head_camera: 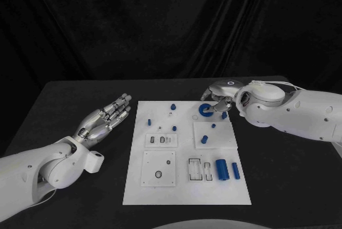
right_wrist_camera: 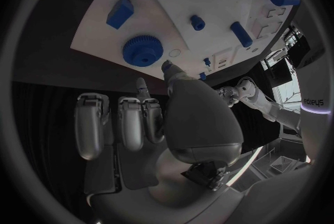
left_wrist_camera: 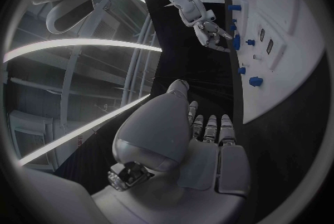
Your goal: Assemble the parts on the task board
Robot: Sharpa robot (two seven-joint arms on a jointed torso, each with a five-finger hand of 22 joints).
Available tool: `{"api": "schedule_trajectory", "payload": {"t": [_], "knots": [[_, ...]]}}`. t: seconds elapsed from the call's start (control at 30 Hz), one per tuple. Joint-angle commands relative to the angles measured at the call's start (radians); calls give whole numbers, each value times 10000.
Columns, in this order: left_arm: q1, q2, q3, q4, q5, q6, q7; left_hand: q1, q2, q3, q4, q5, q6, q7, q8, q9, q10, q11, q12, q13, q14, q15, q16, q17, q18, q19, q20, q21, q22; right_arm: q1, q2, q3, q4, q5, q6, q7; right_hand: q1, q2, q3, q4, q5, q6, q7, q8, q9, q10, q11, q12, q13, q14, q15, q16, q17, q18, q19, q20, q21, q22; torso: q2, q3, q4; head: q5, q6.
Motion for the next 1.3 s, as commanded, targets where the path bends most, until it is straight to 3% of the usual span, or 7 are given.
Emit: {"api": "schedule_trajectory", "payload": {"t": [0.03, 0.67, 0.93, 1.07, 1.13, 1.17, 1.3], "knots": [[6, 3, 8, 5, -37, 188, 1168, 65, 0, 70, 9, -13, -81, 17, 3, -6, 3, 37, -66, -9, 13, -77, -36, -13, 192, 7, 71, -33, -10, -45, -7, 9, -23, -242, 211, -351, 58, -41, 66, -26, 186, -55, -7, 79, 68, 1093, 52, 24, 2629, 1009, 37, -69, 2437, -148, 582, 61, 64, 1899, -9, -16, 6, 2, -7], [5, -5, 7, -12, -37, 276, 1102, 80, 1, 90, -1, -24, -93, 26, 2, -7, 3, 50, -66, -9, 13, -37, -36, -13, 192, 7, 114, -33, -10, -186, -43, 9, -97, -321, 573, -520, 147, 43, 190, -381, 1533, -320, 43, 1246, 953, 1093, 92, 24, 2629, 922, 63, -276, 2047, -121, 507, 90, -5, 1867, -15, -29, -7, 55, -68], [5, -13, 7, -11, -37, 298, 1080, 87, 2, 105, -5, -29, -102, 36, 3, -6, 3, 60, -66, -9, 13, -5, -36, -13, 201, 7, 155, -33, -10, -259, 21, 9, -250, -322, 779, -605, 140, 76, 237, -507, 1790, -582, 75, 1594, 1244, 1093, 118, 24, 2629, 909, 82, -312, 1987, -111, 485, 102, -38, 1847, -11, -28, -12, 67, -86], [4, -14, 7, -13, -37, 314, 1062, 92, -2, 117, -8, -30, -98, 43, 5, -5, 3, 62, -66, -9, 13, 27, -36, -13, 211, 7, 198, -33, -10, -298, 48, 9, -310, -322, 825, -590, 156, 84, 355, -720, 2429, -846, 95, 2048, 1605, 1093, 137, 24, 2629, 898, 94, -343, 1936, -98, 458, 124, -84, 1821, -10, -26, -11, 69, -93], [4, -10, 7, -18, -37, 323, 1055, 92, -2, 117, -8, -30, -98, 43, 5, -5, 3, 62, -66, -9, 13, 27, -36, -13, 211, 7, 198, -33, -10, -318, 55, 9, -320, -322, 810, -549, 201, 62, 482, -889, 3087, -908, 106, 2365, 1850, 1093, 134, 24, 2629, 900, 107, -343, 1940, -96, 458, 115, -93, 1825, -11, -25, -6, 64, -93], [4, -9, 7, -20, -37, 328, 1052, 92, -2, 117, -8, -30, -98, 43, 5, -5, 3, 62, -66, -9, 13, 27, -36, -13, 211, 7, 198, -33, -10, -325, 57, 9, -319, -322, 781, -520, 257, 58, 610, -1021, 3560, -923, 101, 2611, 2045, 1093, 127, 24, 2629, 900, 96, -344, 1940, -95, 457, 117, -100, 1826, -12, -26, -7, 63, -92], [3, 2, 7, -33, -37, 347, 1041, 92, -2, 117, -8, -30, -98, 43, 5, -5, 3, 62, -66, -9, 13, 27, -36, -13, 211, 7, 198, -33, -10, -339, 57, 9, -299, -322, 587, -390, 315, 64, 896, -1316, 4275, -911, 71, 3360, 2631, 1093, 103, 24, 2629, 901, 74, -345, 1941, -95, 461, 97, -108, 1840, -16, -24, -3, 61, -96]]}}
